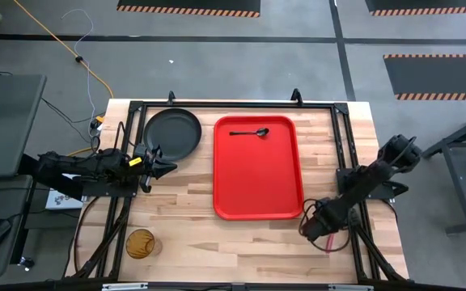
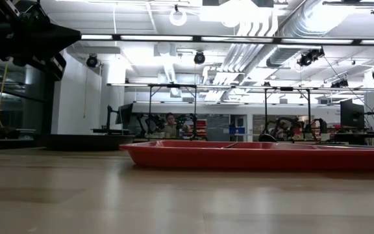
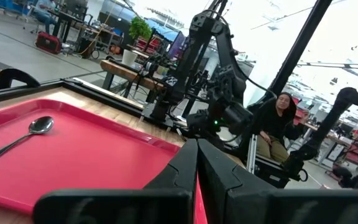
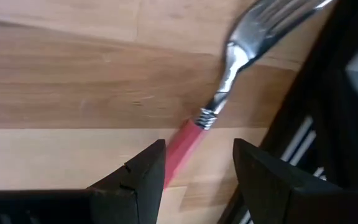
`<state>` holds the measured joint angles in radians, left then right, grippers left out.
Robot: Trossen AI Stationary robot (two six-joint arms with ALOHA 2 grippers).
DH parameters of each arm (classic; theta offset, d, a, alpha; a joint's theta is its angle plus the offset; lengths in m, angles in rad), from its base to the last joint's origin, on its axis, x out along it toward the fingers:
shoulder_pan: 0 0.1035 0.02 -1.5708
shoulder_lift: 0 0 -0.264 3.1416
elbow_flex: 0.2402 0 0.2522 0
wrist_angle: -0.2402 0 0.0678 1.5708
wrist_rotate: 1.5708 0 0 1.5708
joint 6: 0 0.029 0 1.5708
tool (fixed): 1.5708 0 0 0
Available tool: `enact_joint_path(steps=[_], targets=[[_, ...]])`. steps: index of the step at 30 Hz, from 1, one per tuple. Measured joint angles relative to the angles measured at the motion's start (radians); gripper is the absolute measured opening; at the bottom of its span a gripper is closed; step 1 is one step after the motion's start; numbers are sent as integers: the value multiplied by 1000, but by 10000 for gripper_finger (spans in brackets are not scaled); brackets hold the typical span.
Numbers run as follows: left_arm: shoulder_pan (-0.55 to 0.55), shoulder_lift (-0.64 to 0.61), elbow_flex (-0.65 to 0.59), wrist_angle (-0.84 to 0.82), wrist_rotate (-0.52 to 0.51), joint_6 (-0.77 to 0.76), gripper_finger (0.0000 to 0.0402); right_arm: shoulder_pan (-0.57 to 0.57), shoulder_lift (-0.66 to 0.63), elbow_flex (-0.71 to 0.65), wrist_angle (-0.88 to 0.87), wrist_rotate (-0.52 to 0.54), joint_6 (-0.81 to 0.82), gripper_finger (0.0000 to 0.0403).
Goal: Pick and place plate/cup/fork/spoon on tray
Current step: Put the pink fork on the red tray to the bottom of the black spoon
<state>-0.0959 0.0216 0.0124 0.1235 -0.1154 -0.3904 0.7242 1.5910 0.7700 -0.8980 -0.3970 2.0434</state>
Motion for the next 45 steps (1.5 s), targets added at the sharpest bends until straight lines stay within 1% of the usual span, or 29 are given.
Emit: enact_joint_path(steps=[4,7,9,13,17,20,23,27,29,34,36,39,42,45], targets=[[0,0,0,0,0,0,3,2,42,2,52,3,-22,179],[0,0,0,0,0,0,3,5,52,2,74,44,-87,178],[0,0,0,0,0,0,3,5,48,2,83,61,-147,175],[0,0,0,0,0,0,3,5,22,2,90,105,-323,164],[0,0,0,0,0,0,3,2,-13,0,107,172,-476,151],[0,0,0,0,0,0,3,2,-43,0,122,209,-533,145],[0,0,0,0,0,0,3,2,-61,0,124,217,-507,143],[0,0,0,0,0,0,3,2,-40,0,119,206,-339,142],[0,0,0,0,0,0,3,4,-27,-1,125,219,-273,142],[0,0,0,0,0,0,3,4,-2,3,148,223,-188,142],[0,0,0,0,0,0,3,4,6,3,149,218,-130,142],[0,0,0,0,0,0,3,5,10,3,154,236,-65,138],[0,0,0,0,0,0,3,5,11,3,155,240,-61,114],[0,0,0,0,0,0,3,6,11,3,146,231,-94,59]])
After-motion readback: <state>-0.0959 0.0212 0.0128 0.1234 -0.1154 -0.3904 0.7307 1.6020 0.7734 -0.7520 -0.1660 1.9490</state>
